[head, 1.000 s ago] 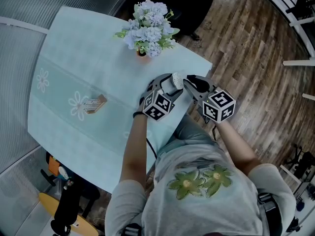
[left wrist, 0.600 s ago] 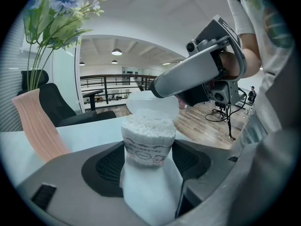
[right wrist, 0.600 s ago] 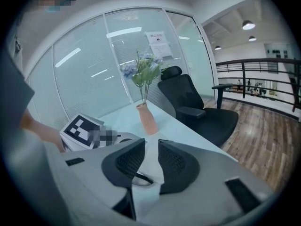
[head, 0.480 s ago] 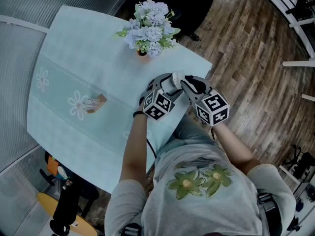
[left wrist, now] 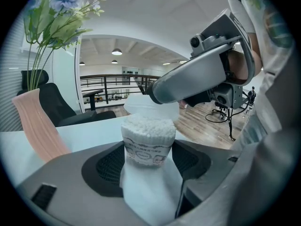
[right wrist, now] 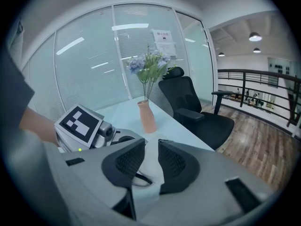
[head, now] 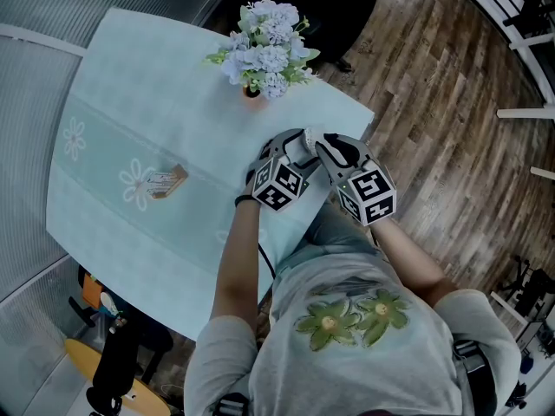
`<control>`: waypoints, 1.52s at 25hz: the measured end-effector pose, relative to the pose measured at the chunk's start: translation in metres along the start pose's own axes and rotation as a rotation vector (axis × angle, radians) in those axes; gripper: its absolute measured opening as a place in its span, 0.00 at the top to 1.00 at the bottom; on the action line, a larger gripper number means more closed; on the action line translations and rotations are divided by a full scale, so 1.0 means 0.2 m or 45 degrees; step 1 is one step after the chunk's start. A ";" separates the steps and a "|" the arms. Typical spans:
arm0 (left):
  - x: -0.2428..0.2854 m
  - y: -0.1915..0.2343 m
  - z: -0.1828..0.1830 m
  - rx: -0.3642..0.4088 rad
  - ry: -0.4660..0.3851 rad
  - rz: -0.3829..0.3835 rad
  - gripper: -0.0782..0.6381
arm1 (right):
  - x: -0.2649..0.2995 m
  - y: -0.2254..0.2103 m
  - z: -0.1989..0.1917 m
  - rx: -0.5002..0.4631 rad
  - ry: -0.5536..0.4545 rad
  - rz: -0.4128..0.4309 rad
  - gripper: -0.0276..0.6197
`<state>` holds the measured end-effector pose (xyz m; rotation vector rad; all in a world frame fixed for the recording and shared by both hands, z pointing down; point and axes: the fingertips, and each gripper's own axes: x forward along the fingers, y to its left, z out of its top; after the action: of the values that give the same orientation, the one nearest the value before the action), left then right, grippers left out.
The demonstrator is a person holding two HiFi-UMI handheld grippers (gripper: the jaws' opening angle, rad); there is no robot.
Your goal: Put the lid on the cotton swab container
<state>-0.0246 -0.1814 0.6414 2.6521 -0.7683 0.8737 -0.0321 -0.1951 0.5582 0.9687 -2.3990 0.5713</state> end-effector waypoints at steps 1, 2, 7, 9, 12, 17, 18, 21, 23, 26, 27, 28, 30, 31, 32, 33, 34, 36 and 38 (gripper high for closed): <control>0.00 0.00 0.00 0.000 0.000 0.000 0.45 | 0.00 0.00 0.00 -0.004 0.000 -0.006 0.81; 0.00 0.00 0.00 0.000 0.000 0.000 0.45 | 0.00 0.00 0.00 -0.012 0.002 -0.013 0.81; 0.00 0.00 0.00 0.001 0.002 0.001 0.45 | 0.02 0.02 -0.01 -0.093 0.032 -0.050 0.80; 0.00 0.00 0.00 0.001 0.002 0.000 0.45 | 0.03 0.02 -0.01 -0.100 0.042 -0.050 0.80; 0.01 0.00 0.00 0.001 0.004 0.000 0.45 | 0.04 0.03 -0.01 -0.084 0.053 -0.029 0.80; 0.00 0.00 0.00 0.000 0.003 0.000 0.45 | 0.05 0.05 -0.03 -0.052 0.086 0.012 0.80; 0.00 0.00 0.00 0.000 0.003 0.000 0.45 | 0.06 0.06 -0.04 -0.047 0.092 0.018 0.80; 0.00 0.00 0.00 -0.001 0.002 0.000 0.45 | 0.06 0.05 -0.05 -0.035 0.104 0.014 0.85; 0.00 0.00 0.00 -0.002 0.002 0.000 0.45 | 0.07 0.04 -0.05 -0.031 0.116 -0.003 0.88; 0.01 0.00 0.00 -0.003 0.004 -0.001 0.45 | 0.08 0.01 -0.06 -0.042 0.154 -0.017 0.95; 0.01 0.00 0.00 -0.003 0.004 -0.001 0.45 | 0.08 0.01 -0.07 -0.055 0.175 -0.014 0.95; 0.01 0.00 0.00 -0.003 0.004 -0.002 0.45 | 0.09 0.01 -0.07 -0.078 0.203 -0.011 0.95; 0.01 0.00 0.00 -0.004 0.005 -0.002 0.45 | 0.10 0.02 -0.08 -0.156 0.283 0.000 0.95; 0.00 0.00 0.00 -0.005 0.006 -0.002 0.45 | 0.10 0.03 -0.08 -0.206 0.333 0.009 0.95; 0.00 0.00 0.00 -0.007 0.007 0.000 0.45 | 0.11 0.03 -0.08 -0.254 0.383 0.019 0.95; 0.01 0.00 0.00 -0.007 0.009 0.001 0.45 | 0.11 0.03 -0.09 -0.289 0.427 0.029 0.95; 0.01 0.00 0.00 -0.007 0.011 0.003 0.45 | 0.12 0.04 -0.09 -0.307 0.462 0.037 0.95; 0.01 0.00 0.00 -0.007 0.017 0.007 0.45 | 0.13 0.04 -0.09 -0.300 0.502 0.048 0.95; 0.01 0.01 -0.01 -0.011 0.027 0.013 0.45 | 0.13 0.04 -0.09 -0.274 0.502 0.057 0.95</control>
<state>-0.0246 -0.1825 0.6432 2.6292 -0.7797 0.8980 -0.0496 -0.1939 0.5865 0.6430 -2.0804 0.4584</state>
